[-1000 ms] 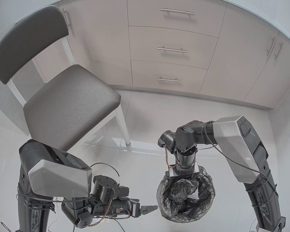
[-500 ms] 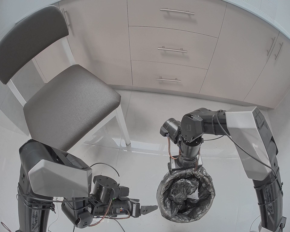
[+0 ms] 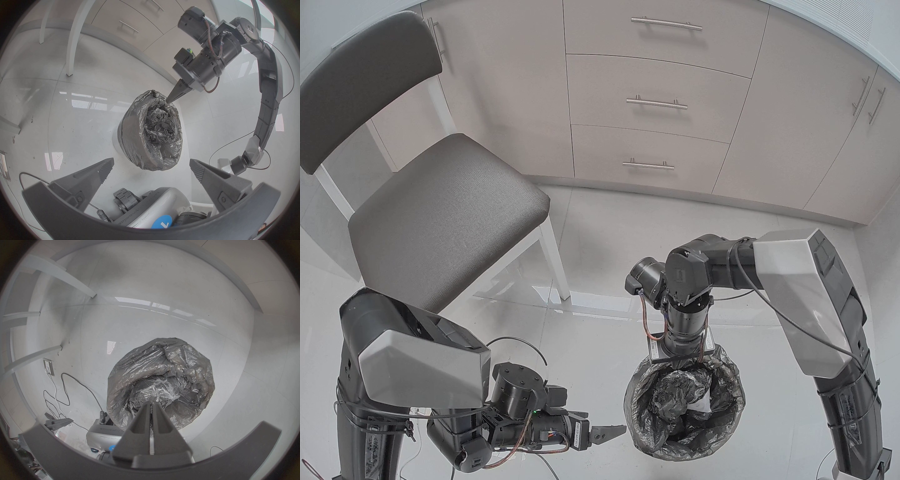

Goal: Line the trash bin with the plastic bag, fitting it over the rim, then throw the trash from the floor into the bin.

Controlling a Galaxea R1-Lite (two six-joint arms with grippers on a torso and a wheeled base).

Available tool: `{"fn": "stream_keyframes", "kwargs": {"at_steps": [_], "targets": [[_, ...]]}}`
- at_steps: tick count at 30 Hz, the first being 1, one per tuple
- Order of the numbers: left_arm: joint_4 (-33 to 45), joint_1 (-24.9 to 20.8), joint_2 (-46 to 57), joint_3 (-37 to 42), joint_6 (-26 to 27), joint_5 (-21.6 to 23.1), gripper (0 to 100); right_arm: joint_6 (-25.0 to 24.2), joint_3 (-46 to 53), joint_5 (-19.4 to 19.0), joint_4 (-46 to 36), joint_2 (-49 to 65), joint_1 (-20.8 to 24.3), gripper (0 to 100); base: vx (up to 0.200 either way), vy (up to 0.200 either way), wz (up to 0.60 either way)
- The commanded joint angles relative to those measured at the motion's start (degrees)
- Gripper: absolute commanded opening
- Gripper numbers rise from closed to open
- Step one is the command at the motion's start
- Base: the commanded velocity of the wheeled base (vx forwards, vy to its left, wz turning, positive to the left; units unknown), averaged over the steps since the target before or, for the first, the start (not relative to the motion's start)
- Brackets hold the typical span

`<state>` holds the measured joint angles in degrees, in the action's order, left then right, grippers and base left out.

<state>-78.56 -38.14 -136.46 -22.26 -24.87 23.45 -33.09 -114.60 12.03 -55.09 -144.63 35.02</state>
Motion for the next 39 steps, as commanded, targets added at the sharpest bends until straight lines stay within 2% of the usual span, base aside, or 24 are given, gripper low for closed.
{"fn": "stream_keyframes", "kwargs": {"at_steps": [1, 9, 13, 25, 33, 39], "targets": [[-0.02, 0.0, -0.03, 0.02, 0.0, 0.01, 100, -0.31, 0.01, 0.45, -0.11, -4.61, 0.4, 0, 0.0, 0.0, 0.0], [-0.11, 0.0, -0.03, 0.02, 0.0, 0.01, 100, -1.02, 0.01, 1.42, -6.26, -4.96, 0.57, 0, 0.0, 0.0, 0.0], [-0.11, 0.0, 0.06, 0.02, 0.0, 0.01, 100, -3.74, 0.01, 1.33, -10.04, -5.49, 0.04, 0, 0.0, 0.0, 0.0], [-0.11, 0.0, -0.03, 0.02, 0.08, 0.1, 100, -3.3, 0.01, 1.68, -0.46, -11.55, 0.57, 0, 0.0, 0.0, 0.0], [-0.11, 0.0, -0.03, 0.02, 0.17, 0.01, 100, -3.3, 0.01, 6.34, 2.0, -13.66, 0.4, 0, 0.0, 0.0, 0.0], [-0.11, 0.0, -0.03, 0.02, 0.17, 0.01, 100, -3.21, 0.01, 6.69, 2.53, -13.93, 0.66, 0, 0.0, 0.0, 0.0]]}}
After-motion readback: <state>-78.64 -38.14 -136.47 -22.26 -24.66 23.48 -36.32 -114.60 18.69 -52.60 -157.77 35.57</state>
